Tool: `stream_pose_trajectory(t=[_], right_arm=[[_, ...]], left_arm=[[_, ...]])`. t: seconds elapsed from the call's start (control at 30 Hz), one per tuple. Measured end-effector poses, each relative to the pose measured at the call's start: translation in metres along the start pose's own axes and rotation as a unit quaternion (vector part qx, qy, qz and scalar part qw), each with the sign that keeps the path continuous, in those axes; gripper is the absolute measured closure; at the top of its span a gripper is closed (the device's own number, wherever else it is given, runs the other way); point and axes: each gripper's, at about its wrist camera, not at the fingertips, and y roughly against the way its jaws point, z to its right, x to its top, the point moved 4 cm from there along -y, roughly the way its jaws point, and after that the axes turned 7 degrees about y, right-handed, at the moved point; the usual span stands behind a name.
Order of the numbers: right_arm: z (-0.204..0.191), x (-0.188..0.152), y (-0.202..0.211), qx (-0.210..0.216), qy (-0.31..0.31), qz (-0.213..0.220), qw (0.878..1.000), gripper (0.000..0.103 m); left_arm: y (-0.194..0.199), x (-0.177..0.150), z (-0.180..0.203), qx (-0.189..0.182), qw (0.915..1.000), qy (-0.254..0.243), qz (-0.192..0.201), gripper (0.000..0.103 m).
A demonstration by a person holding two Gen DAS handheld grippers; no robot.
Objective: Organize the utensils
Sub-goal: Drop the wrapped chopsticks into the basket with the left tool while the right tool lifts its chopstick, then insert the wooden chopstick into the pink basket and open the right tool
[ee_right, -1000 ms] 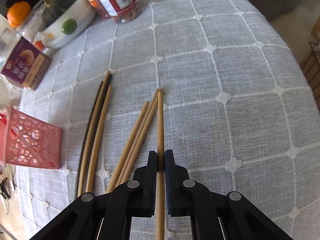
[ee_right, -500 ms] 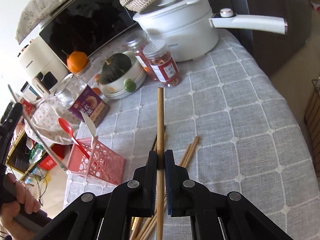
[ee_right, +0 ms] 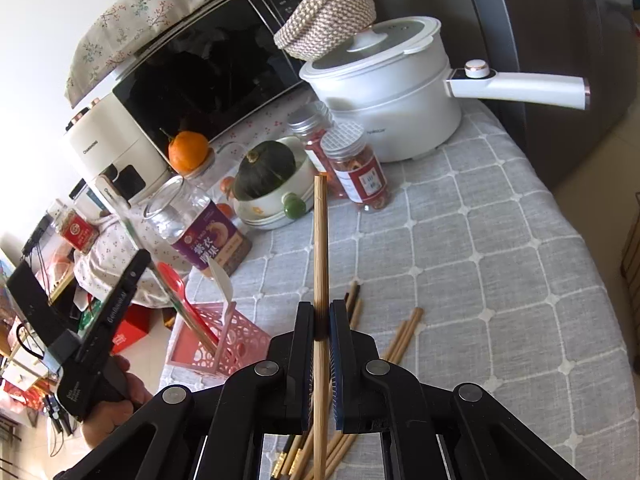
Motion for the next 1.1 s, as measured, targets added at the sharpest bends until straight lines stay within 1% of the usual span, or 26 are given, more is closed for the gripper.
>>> stream_pose_trajectory(t=[0.07,0.13,0.2,0.37,0.43,0.5,0.6,0.67,0.8,0.9,1.1], right_arm=[[-0.006,0.003,0.003,0.007,0.002,0.009,1.0,0.098],[-0.013,0.007,0.007,0.013,0.005,0.02,1.0,0.098],[-0.022,0.01,0.01,0.021,0.008,0.031,0.999,0.098],[-0.043,0.02,0.016,0.037,0.016,0.065,0.997,0.098],[-0.05,0.024,0.017,0.044,0.016,0.078,0.996,0.098],[-0.055,0.028,0.017,0.05,0.013,0.089,0.995,0.098],[-0.062,0.032,0.017,0.048,0.01,0.112,0.992,0.098],[-0.067,0.035,0.015,0.043,0.012,0.133,0.99,0.098],[-0.077,0.039,0.007,0.042,0.017,0.165,0.985,0.098],[-0.082,0.041,0.002,0.043,0.018,0.186,0.982,0.098],[-0.095,0.037,-0.027,0.023,0.035,0.186,0.982,0.097]], left_arm=[[0.003,-0.005,0.002,-0.002,0.9997,-0.006,-0.025,0.082],[0.009,-0.009,0.004,-0.002,0.9988,-0.015,-0.047,0.066],[0.017,-0.012,0.005,-0.001,0.9973,-0.023,-0.07,0.058],[0.035,-0.016,-0.003,0.028,0.9919,-0.03,-0.12,0.048],[0.039,-0.019,-0.009,0.047,0.9891,-0.031,-0.136,0.041],[0.04,-0.024,-0.015,0.062,0.9849,-0.036,-0.157,0.039],[0.04,-0.034,-0.024,0.07,0.9782,-0.045,-0.191,0.037],[0.04,-0.039,-0.03,0.072,0.9752,-0.049,-0.204,0.037],[0.041,-0.041,-0.039,0.075,0.9724,-0.057,-0.214,0.037],[0.042,-0.039,-0.045,0.072,0.9727,-0.054,-0.214,0.037],[0.038,-0.041,-0.052,0.071,0.9705,-0.052,-0.224,0.037]])
